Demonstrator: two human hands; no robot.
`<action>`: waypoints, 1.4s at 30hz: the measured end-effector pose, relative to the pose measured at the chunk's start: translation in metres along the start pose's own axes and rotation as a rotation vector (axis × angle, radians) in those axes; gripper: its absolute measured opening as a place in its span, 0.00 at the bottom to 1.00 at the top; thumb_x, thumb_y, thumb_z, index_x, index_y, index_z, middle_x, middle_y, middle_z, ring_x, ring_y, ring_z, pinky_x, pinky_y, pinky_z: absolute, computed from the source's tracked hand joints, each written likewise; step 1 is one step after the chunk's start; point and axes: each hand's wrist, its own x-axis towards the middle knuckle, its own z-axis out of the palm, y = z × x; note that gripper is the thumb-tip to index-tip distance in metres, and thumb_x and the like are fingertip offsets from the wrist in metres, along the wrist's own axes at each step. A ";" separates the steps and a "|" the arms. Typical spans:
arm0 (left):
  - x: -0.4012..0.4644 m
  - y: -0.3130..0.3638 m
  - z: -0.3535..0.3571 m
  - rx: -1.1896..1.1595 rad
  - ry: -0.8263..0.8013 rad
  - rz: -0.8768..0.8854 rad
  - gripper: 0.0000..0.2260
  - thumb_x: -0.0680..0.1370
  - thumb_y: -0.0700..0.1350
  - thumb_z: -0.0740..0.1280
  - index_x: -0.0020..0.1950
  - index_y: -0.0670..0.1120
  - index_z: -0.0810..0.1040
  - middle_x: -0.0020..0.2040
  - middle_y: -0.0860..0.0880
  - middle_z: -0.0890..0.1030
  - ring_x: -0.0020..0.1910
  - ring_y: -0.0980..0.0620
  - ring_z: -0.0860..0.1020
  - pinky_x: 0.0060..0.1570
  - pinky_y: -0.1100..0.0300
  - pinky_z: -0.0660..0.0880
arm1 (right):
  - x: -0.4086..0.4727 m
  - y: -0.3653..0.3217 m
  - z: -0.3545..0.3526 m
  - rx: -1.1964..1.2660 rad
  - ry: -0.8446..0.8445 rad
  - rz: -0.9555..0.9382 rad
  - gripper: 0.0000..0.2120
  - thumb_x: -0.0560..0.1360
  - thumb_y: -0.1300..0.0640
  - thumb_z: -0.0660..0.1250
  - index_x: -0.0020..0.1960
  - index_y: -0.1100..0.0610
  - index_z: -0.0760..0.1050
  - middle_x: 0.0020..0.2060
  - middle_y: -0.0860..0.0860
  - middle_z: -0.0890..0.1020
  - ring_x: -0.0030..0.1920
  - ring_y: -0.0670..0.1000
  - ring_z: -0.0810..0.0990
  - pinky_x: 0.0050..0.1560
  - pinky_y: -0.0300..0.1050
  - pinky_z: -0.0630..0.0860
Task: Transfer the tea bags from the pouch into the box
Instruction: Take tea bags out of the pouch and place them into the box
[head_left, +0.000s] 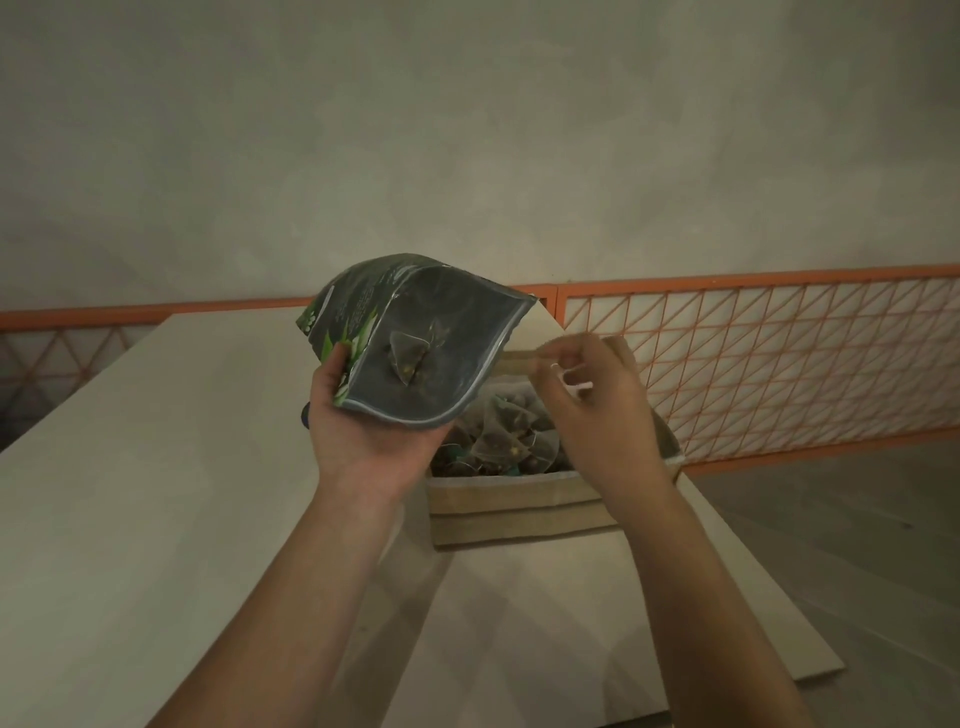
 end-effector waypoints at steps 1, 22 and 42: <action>-0.001 0.000 0.000 0.003 -0.013 -0.003 0.24 0.80 0.59 0.59 0.70 0.47 0.78 0.68 0.37 0.78 0.68 0.36 0.75 0.69 0.42 0.70 | -0.002 -0.010 0.005 0.128 -0.005 0.050 0.10 0.75 0.49 0.70 0.55 0.47 0.73 0.50 0.44 0.76 0.49 0.43 0.77 0.46 0.35 0.77; -0.007 0.004 0.009 0.043 -0.011 -0.016 0.25 0.78 0.59 0.63 0.70 0.46 0.77 0.69 0.39 0.78 0.69 0.37 0.75 0.66 0.39 0.72 | -0.024 -0.028 0.051 0.624 0.135 0.055 0.15 0.75 0.61 0.71 0.50 0.49 0.66 0.46 0.53 0.77 0.43 0.53 0.81 0.39 0.45 0.78; -0.010 0.002 0.001 0.034 0.029 0.002 0.26 0.79 0.59 0.60 0.74 0.48 0.74 0.72 0.41 0.75 0.70 0.39 0.73 0.65 0.40 0.72 | -0.027 -0.016 0.049 0.334 -0.051 0.058 0.03 0.74 0.58 0.71 0.44 0.50 0.80 0.50 0.43 0.75 0.52 0.49 0.78 0.52 0.49 0.80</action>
